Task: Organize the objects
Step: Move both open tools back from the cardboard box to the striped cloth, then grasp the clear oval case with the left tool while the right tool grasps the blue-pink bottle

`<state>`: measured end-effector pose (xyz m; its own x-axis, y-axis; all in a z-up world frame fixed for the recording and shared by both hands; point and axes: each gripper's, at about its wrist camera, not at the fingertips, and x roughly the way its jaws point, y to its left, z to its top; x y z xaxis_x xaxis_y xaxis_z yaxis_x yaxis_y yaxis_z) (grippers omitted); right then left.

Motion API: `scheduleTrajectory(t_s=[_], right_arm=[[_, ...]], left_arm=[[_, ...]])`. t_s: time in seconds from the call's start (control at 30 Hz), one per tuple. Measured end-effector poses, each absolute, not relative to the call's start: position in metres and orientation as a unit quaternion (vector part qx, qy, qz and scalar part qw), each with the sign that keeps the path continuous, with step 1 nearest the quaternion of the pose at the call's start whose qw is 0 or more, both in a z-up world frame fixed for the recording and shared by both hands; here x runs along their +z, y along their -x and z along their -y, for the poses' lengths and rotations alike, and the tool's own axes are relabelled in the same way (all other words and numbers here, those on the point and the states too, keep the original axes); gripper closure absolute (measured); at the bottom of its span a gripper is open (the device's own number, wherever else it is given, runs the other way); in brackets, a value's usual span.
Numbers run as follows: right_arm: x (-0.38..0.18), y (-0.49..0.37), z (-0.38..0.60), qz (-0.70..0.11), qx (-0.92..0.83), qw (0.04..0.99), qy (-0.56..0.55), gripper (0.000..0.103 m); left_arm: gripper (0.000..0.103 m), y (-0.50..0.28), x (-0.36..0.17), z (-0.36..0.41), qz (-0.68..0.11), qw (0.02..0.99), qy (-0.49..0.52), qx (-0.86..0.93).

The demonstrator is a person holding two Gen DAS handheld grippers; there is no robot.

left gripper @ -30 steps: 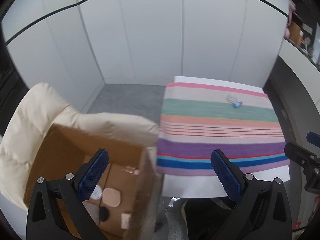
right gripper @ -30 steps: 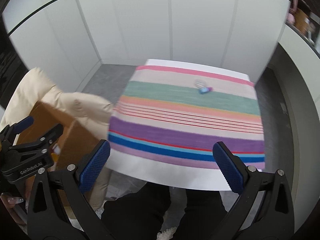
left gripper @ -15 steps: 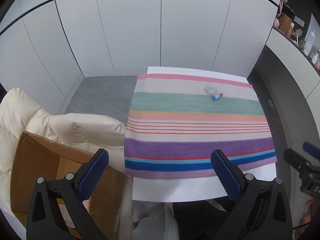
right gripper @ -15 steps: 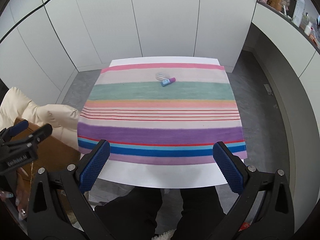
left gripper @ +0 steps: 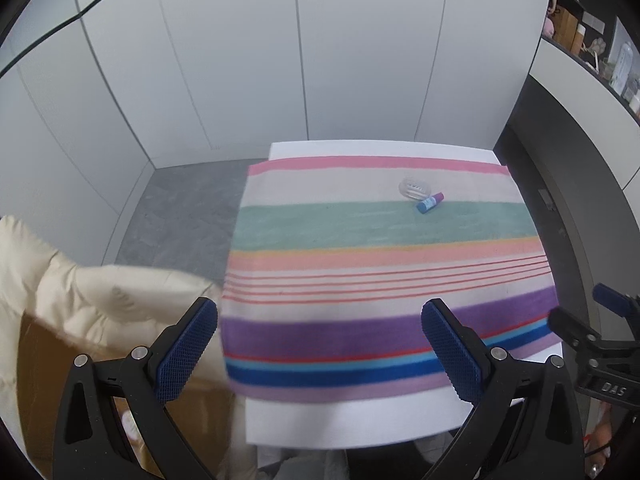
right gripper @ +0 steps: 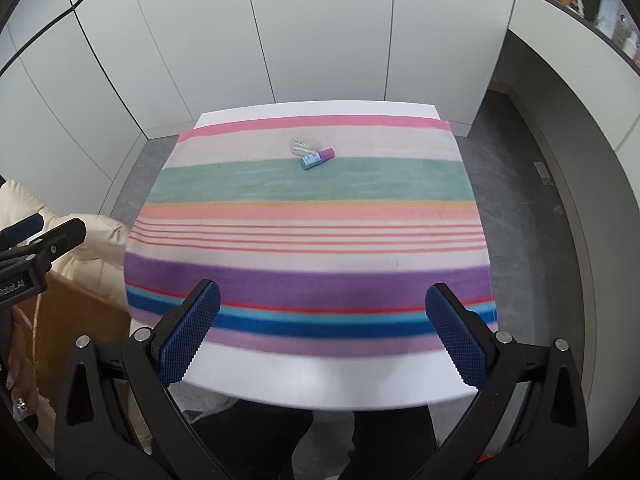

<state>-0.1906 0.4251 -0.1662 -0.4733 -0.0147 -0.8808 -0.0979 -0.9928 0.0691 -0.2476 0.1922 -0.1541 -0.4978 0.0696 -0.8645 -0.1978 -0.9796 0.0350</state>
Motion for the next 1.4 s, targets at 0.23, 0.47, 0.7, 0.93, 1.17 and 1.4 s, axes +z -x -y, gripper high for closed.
scheduleTrajectory(t_s=[0.23,0.47,0.7,0.93,1.17,1.4], right_arm=[[-0.216,0.261,-0.440,-0.008,0.859,0.002,0.513,0.000],[-0.280,0.348,-0.436,0.017,0.866,-0.055,0.497,0.000],[-0.337,0.413,-0.418,0.093,0.872,-0.047,0.479,0.000],[-0.357,0.427,-0.439,0.028,0.872,-0.060,0.484,0.043],[-0.346,0.402,-0.492,-0.045,0.877,-0.026,0.478,0.043],[-0.347,0.389,-0.515,-0.048,0.873,-0.002,0.485,0.043]], left_arm=[[0.000,0.300,-0.190,-0.219,-0.070,0.058,0.503,0.859],[0.000,0.361,-0.236,-0.224,-0.029,0.030,0.531,0.846],[0.001,0.397,-0.283,-0.240,-0.030,0.025,0.545,0.838],[0.001,0.405,-0.320,-0.280,-0.062,0.068,0.543,0.835],[0.001,0.429,-0.346,-0.336,-0.058,0.131,0.547,0.825],[0.002,0.458,-0.364,-0.381,-0.058,0.118,0.529,0.839]])
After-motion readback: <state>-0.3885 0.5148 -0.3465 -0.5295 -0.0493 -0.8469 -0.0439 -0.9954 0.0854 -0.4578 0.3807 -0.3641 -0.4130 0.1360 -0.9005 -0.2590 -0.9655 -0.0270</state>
